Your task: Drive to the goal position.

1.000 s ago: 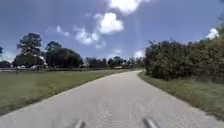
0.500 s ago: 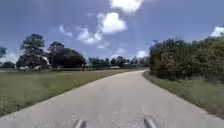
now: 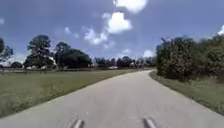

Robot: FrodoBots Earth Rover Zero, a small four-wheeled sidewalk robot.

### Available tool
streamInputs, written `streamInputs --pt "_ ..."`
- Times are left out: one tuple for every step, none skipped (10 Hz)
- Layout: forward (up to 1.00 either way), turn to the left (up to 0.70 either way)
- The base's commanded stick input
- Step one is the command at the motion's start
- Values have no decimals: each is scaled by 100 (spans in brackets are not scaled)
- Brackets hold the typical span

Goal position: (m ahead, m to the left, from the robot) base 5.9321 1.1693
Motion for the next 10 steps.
streamInputs --pt "50 0" --pt "50 -50" --pt "50 -50" --pt "50 -7" --pt "50 0" --pt "50 0" --pt "50 0" --pt "50 0" --pt "50 0" --pt "50 0"
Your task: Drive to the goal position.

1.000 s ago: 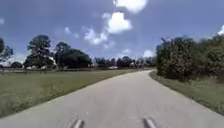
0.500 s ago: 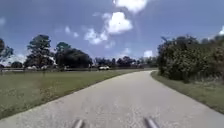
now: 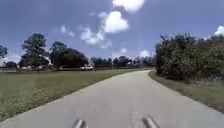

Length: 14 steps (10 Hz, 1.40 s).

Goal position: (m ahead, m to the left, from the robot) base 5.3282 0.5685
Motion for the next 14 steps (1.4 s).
streamInputs --pt "50 0" --pt "50 0" --pt "50 0" --pt "50 0" --pt "50 0" --pt "50 0" --pt "50 0" --pt "50 0" --pt "50 0" --pt "50 0" --pt "50 0" --pt "50 0" --pt "50 0" --pt "50 0"
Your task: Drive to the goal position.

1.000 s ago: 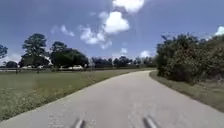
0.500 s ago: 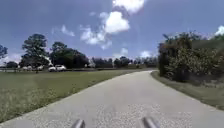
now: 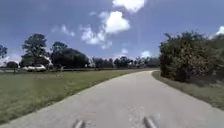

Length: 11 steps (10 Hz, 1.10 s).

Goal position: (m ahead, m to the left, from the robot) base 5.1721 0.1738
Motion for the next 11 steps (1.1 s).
streamInputs --pt "50 0" --pt "50 0" --pt "50 0" --pt "50 -6" --pt "50 -39" --pt "50 -50" --pt "50 -50" --pt "50 -50" --pt "50 -50" --pt "50 -50" --pt "50 -23"
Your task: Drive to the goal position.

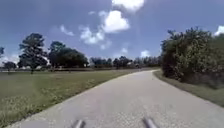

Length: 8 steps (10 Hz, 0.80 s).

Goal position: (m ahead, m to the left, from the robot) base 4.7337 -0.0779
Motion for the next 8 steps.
streamInputs --pt "50 0" --pt "50 0" --pt "50 0" --pt "50 0" --pt "50 0" --pt "50 0" --pt "50 0" --pt "50 0"
